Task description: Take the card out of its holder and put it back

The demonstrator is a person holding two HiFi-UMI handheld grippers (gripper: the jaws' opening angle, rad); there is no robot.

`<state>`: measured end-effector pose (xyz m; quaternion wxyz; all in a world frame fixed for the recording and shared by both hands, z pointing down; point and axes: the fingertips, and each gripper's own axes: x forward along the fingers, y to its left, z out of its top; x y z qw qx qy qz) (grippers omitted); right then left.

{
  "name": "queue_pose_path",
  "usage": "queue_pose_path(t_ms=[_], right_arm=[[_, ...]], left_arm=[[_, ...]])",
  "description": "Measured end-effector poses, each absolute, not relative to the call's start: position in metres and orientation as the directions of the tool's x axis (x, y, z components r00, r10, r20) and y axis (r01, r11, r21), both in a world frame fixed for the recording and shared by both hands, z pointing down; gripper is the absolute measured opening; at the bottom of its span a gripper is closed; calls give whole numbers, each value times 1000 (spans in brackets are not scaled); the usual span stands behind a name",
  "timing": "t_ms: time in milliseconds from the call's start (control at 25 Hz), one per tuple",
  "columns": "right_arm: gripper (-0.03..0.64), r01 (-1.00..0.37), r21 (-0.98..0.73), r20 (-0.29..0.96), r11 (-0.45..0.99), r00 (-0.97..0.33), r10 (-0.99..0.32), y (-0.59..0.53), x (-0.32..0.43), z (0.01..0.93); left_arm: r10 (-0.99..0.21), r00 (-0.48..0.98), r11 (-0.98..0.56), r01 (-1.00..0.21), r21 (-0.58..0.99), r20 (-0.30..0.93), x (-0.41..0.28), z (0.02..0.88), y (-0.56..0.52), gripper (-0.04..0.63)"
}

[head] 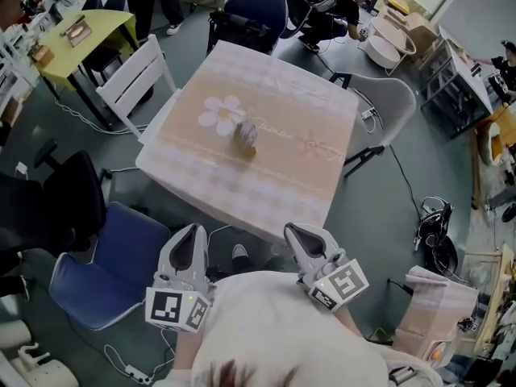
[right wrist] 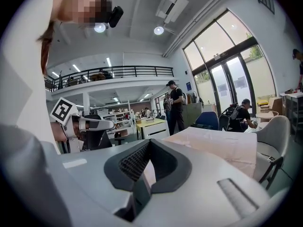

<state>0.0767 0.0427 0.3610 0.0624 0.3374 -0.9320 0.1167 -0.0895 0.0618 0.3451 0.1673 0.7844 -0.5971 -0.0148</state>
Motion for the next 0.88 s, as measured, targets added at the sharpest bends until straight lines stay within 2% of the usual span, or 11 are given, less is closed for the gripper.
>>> queue_pose_path(t_ms=[400, 880], right_arm=[[-2, -647, -191, 234, 738, -760, -606, 30, 58, 374], [-2, -630, -221, 240, 745, -775, -584, -18, 68, 378]], left_arm=[[-933, 294, -228, -929, 291, 209, -107, 360, 47, 0], [-940, 248, -172, -937, 303, 233, -95, 360, 11, 0]])
